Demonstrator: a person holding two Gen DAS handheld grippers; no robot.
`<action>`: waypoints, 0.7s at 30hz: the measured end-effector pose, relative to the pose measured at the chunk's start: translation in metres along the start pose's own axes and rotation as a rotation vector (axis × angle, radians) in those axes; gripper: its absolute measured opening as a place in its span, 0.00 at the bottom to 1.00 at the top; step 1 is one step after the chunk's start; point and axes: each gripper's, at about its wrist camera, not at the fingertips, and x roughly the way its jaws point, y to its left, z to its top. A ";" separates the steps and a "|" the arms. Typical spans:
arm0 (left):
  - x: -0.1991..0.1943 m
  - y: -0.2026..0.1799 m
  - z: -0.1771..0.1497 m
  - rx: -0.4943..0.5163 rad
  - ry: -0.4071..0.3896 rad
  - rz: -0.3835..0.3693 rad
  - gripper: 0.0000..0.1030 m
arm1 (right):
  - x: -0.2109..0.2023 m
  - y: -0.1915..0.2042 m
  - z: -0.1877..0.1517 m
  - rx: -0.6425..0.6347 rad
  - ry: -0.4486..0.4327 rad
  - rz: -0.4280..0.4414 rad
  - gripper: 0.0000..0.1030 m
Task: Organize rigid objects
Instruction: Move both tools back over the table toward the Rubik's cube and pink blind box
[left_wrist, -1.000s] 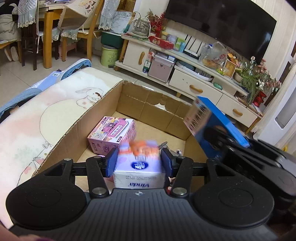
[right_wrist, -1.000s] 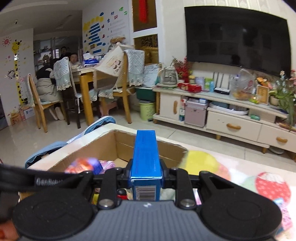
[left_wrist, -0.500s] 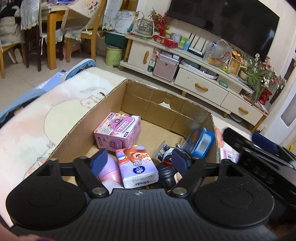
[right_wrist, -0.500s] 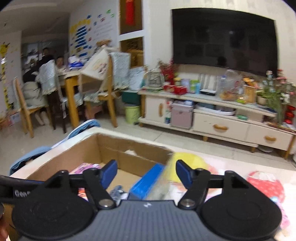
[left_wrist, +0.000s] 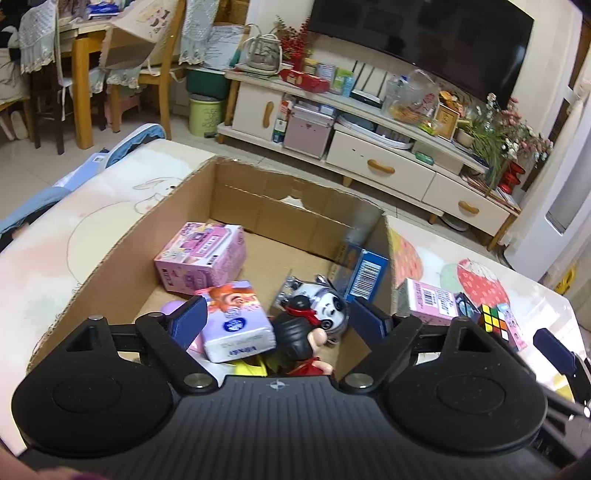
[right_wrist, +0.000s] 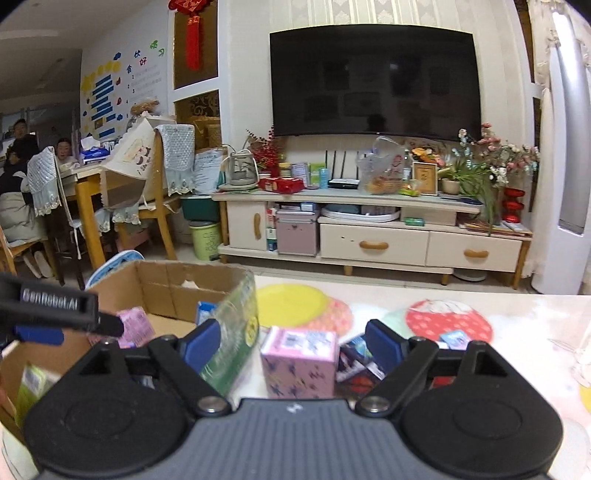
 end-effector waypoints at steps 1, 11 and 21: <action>0.000 0.001 0.000 0.006 0.001 -0.004 1.00 | -0.002 -0.001 -0.002 -0.006 -0.005 -0.008 0.83; 0.002 0.001 0.002 0.051 -0.002 -0.034 1.00 | -0.018 -0.011 -0.024 -0.033 -0.004 -0.028 0.84; 0.004 0.001 0.001 0.100 -0.007 -0.058 1.00 | -0.022 -0.034 -0.041 0.012 0.007 -0.067 0.84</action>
